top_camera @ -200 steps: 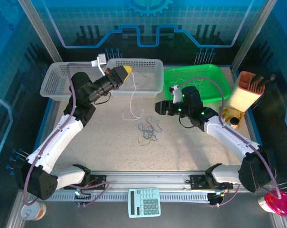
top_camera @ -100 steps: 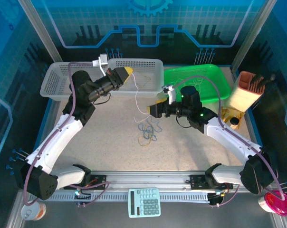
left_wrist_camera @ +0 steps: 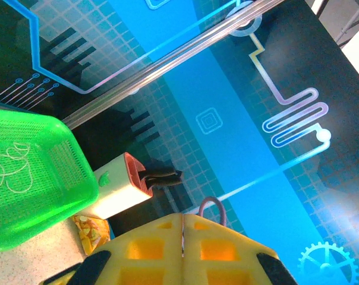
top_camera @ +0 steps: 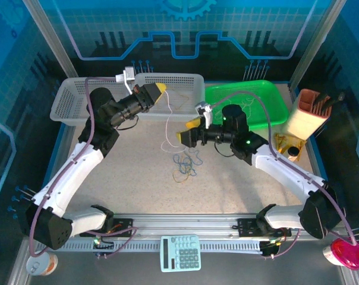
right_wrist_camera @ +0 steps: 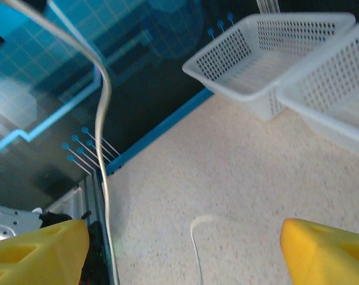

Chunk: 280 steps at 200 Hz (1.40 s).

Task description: Untangle the cables

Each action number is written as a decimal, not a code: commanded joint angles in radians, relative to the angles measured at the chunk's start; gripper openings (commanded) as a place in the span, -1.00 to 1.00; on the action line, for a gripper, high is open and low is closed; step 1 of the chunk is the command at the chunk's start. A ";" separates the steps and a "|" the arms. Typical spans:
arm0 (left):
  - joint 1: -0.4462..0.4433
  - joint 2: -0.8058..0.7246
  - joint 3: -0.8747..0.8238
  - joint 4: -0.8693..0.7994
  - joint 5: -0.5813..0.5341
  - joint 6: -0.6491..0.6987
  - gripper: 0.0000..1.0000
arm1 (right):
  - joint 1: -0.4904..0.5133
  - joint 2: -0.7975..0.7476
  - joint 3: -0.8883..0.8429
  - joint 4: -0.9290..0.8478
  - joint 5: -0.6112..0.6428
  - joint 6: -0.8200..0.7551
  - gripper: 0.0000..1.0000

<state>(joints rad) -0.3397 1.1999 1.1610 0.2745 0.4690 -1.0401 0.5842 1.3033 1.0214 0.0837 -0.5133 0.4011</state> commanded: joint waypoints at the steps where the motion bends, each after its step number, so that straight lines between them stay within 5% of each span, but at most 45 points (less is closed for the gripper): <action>1: -0.010 0.009 0.015 0.026 0.012 0.012 -1.00 | 0.025 0.055 0.089 0.072 -0.014 0.029 0.70; 62: -0.018 0.023 0.021 0.038 0.005 0.009 -1.00 | 0.070 0.165 0.177 0.119 -0.046 0.052 0.58; 88: -0.018 0.030 0.046 0.036 -0.005 0.004 -1.00 | 0.079 0.180 0.099 0.162 -0.033 0.059 0.02; 139: -0.018 0.045 0.111 0.062 -0.024 -0.020 -1.00 | 0.078 0.198 -0.112 0.283 -0.005 0.089 -0.74; 203: -0.015 0.053 0.205 0.059 -0.042 -0.005 -1.00 | 0.074 0.211 -0.237 0.331 0.044 0.107 -0.79; 226: -0.013 0.052 0.222 0.059 -0.047 0.001 -1.00 | 0.073 0.220 -0.245 0.327 0.062 0.106 -0.81; 238: -0.012 0.050 0.228 0.058 -0.050 0.004 -1.00 | 0.065 0.223 -0.251 0.330 0.070 0.109 -1.00; 280: -0.010 0.034 0.175 0.055 -0.057 0.007 -1.00 | -0.008 0.179 -0.178 0.227 0.123 0.113 -1.00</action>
<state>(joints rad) -0.3515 1.2449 1.3544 0.2951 0.4381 -1.0470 0.6258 1.5131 0.7864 0.3828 -0.4522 0.5159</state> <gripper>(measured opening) 0.055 0.079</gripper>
